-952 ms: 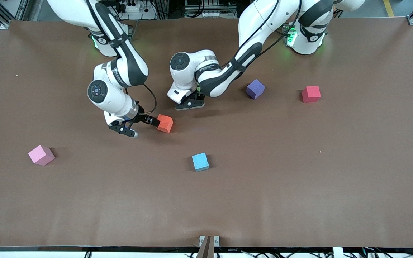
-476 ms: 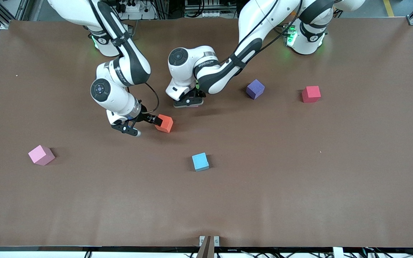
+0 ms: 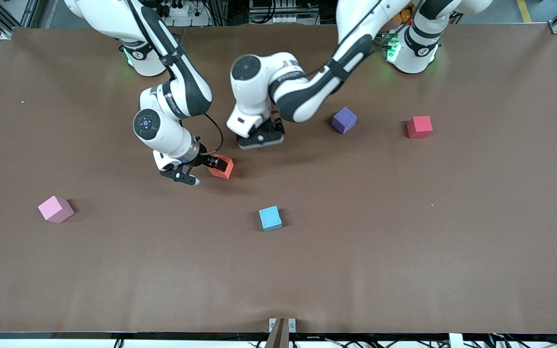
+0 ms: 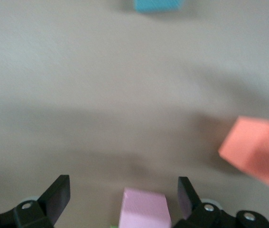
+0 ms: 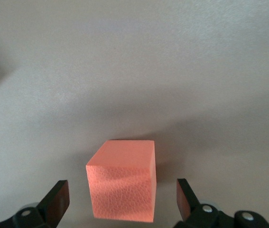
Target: Arrange blocks into number 1
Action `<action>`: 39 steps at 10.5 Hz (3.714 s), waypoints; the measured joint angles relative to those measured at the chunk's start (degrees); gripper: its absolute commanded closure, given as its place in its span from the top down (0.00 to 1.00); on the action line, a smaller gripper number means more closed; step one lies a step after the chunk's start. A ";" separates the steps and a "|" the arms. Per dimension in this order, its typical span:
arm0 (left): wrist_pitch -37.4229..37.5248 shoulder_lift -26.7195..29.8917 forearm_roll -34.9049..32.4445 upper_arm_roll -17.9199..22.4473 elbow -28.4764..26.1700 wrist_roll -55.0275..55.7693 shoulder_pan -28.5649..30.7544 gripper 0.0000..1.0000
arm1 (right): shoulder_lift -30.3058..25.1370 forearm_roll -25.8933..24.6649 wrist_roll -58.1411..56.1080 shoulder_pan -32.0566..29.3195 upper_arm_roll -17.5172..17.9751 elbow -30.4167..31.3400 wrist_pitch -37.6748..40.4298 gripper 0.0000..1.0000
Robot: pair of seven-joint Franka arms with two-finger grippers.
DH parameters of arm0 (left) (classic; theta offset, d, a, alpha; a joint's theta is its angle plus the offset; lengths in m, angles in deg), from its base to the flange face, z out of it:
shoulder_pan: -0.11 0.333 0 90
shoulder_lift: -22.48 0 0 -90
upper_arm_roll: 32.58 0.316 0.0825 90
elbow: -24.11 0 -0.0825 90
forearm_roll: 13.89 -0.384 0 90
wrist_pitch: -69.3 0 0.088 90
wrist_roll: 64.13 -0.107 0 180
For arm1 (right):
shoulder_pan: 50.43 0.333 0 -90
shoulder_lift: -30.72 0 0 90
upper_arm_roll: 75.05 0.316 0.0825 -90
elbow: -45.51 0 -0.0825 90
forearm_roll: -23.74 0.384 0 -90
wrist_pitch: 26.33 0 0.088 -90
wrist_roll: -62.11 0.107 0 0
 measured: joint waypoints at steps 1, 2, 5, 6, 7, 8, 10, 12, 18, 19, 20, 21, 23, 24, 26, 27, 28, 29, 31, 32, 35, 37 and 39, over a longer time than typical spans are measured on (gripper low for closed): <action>0.95 0.00 -0.02 0.15 -0.13 -0.83 2.47 1.00 | 1.04 0.00 0.00 0.66 -0.01 -0.47 -0.61 1.00; 1.32 0.20 -0.02 0.17 -0.20 -2.72 5.42 1.00 | 2.02 0.00 0.00 1.46 0.00 -0.95 -1.02 1.00; 1.86 4.39 -0.02 -0.33 -4.69 -7.46 14.31 1.00 | 4.14 -0.02 -0.07 3.20 0.00 -1.84 -1.51 1.00; 1.86 6.30 -0.02 -0.45 -7.17 -8.98 16.49 1.00 | 4.45 -0.05 -0.18 3.42 -0.01 -1.85 -1.90 1.00; 1.85 7.66 -0.02 -0.54 -8.87 -9.79 18.16 1.00 | 4.65 -0.07 -0.30 3.64 -0.01 -1.86 -2.03 0.93; 1.75 8.26 -0.02 -0.63 -9.62 -10.13 19.38 1.00 | 4.81 -0.09 -0.38 3.84 0.00 -1.85 -2.21 0.75; 1.82 8.68 0.20 -0.85 -10.99 -10.50 20.44 1.00 | 5.09 -0.10 -0.46 3.98 0.00 -1.83 -2.59 0.54; 1.79 10.64 1.18 -1.36 -16.45 -10.49 20.70 1.00 | 5.13 -0.12 -0.47 4.00 -0.03 -1.82 -2.74 0.54; -7.44 27.28 11.66 -1.72 -40.85 -10.08 22.29 1.00 | 3.93 -2.87 -0.96 7.69 -1.49 -3.77 -4.02 0.58; -7.69 28.70 12.89 -2.10 -43.00 -8.98 22.32 1.00 | 3.71 -6.47 -0.88 10.47 -2.88 -4.68 -4.02 0.58; -8.11 29.46 13.25 -2.91 -44.95 -6.68 22.32 1.00 | 3.72 -8.95 -0.71 12.91 -3.90 -5.63 -3.95 0.58; -9.90 29.64 13.60 -3.57 -46.83 -3.98 22.31 1.00 | 3.88 -9.65 -0.71 14.70 -4.75 -6.24 -3.88 0.58; -15.78 29.63 14.05 -5.02 -51.18 2.02 22.34 1.00 | 4.81 -9.85 0.17 17.50 -6.30 -7.28 -3.58 0.59; -17.43 29.65 14.09 -5.93 -52.81 5.00 22.33 1.00 | 5.74 -9.85 1.52 18.49 -6.51 -7.72 -3.50 0.59; -17.97 29.72 14.09 -6.35 -54.16 7.80 22.34 1.00 | 7.23 -9.85 3.36 19.97 -6.56 -8.07 -3.50 0.59; -17.97 29.75 14.10 -6.34 -54.85 8.09 22.42 1.00 | 7.56 -9.85 3.90 20.49 -6.55 -8.13 -3.50 0.59; -17.97 29.77 14.10 -6.33 -55.67 8.14 22.51 1.00 | 7.76 -9.85 4.80 21.07 -6.53 -8.17 -3.49 0.59; -17.98 29.82 14.12 -6.33 -56.41 8.15 22.59 1.00 | 7.89 -9.85 5.42 21.57 -6.53 -8.18 -3.36 0.59; -18.00 30.17 14.13 -6.33 -57.56 8.15 22.69 1.00 | 8.28 -9.85 5.60 22.15 -6.21 -8.07 -2.92 0.59; -18.01 30.38 14.13 -6.33 -57.83 8.18 22.69 1.00 | 8.41 -9.85 5.74 22.22 -5.63 -7.75 -2.84 0.59; -18.24 30.69 14.16 -6.46 -58.12 9.02 22.69 1.00 | 8.31 -9.87 7.51 22.30 -3.98 -7.41 -2.89 0.59; -20.05 30.70 14.16 -7.22 -58.56 10.38 22.69 1.00 | 8.28 -9.87 7.96 22.31 -3.42 -7.40 -2.89 0.59; -22.12 30.69 14.16 -8.07 -59.81 10.94 22.67 1.00 | 8.11 -9.87 8.51 22.27 -3.27 -7.15 -2.89 0.59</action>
